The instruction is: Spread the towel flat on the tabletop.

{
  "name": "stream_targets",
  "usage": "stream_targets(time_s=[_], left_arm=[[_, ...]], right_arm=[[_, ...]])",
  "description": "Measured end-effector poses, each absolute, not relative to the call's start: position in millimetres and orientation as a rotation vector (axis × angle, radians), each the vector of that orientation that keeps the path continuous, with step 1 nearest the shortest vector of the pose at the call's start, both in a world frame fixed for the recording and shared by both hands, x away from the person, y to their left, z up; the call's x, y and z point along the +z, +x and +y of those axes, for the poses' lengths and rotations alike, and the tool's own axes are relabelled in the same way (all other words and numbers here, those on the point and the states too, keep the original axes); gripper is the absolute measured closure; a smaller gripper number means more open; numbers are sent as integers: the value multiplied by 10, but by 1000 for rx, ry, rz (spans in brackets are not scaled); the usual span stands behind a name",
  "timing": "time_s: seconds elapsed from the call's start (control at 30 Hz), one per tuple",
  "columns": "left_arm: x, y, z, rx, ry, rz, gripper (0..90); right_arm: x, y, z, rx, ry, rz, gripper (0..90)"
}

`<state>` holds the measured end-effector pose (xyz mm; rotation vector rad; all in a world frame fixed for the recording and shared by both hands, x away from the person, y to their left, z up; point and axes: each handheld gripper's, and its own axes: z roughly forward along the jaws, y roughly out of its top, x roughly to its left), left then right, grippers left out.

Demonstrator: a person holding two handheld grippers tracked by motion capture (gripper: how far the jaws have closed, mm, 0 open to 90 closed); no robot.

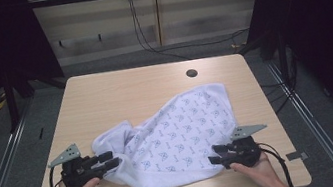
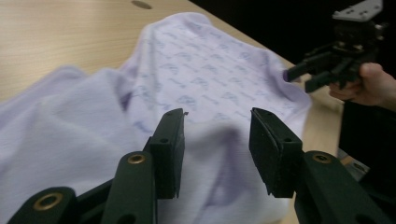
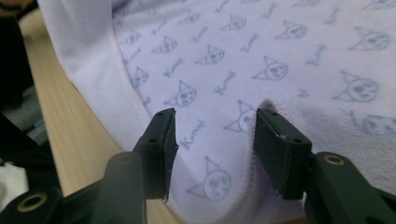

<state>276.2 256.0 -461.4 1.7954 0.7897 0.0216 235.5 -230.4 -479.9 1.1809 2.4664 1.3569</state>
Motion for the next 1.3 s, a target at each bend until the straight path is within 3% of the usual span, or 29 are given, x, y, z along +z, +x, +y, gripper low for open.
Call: stream_targets(time_s=[0.13, 0.2, 0.27, 0.33, 0.4, 0.47, 0.77, 0.87, 0.97, 1.17, 1.27, 1.3], left_arm=[[-4899, 2933, 2557, 10, 1960, 887, 564], [-4966, 2938, 2483, -1, 2023, 880, 594], [-4962, 2927, 2408, 1, 2048, 868, 662], [-4981, 2908, 2337, 14, 2097, 857, 789], [-4967, 2884, 2269, -2, 2113, 843, 851], [-4964, 2866, 2218, -42, 2110, 832, 856], [-4932, 2772, 1733, -130, 2139, 715, 865], [-4927, 2780, 1609, -158, 2119, 706, 867], [-4903, 2759, 1541, -175, 2104, 690, 868], [-4771, 2711, 1681, -174, 2037, 690, 811], [-4649, 2706, 1880, -125, 1977, 710, 745], [-4551, 2701, 2010, 44, 2015, 740, 699]], right_arm=[[-4885, 2407, -2205, 1278, 1170, 2522, 475], [-4946, 2425, -2169, 1204, 1153, 2552, 460], [-4987, 2422, -2165, 1177, 1134, 2548, 509], [-4990, 2435, -2196, 1152, 1122, 2530, 678], [-5004, 2515, -2294, 1132, 1172, 2497, 880], [-4999, 2605, -2369, 1110, 1235, 2463, 885], [-5050, 3108, -2662, 1081, 1349, 2280, 879], [-5027, 3172, -2689, 1113, 1344, 2283, 675], [-4904, 3064, -2755, 1210, 1358, 2208, 605], [-4692, 2669, -2771, 1315, 1327, 2161, 577], [-4642, 2465, -2630, 1333, 1268, 2197, 559], [-4635, 2388, -2566, 1340, 1238, 2221, 559]])
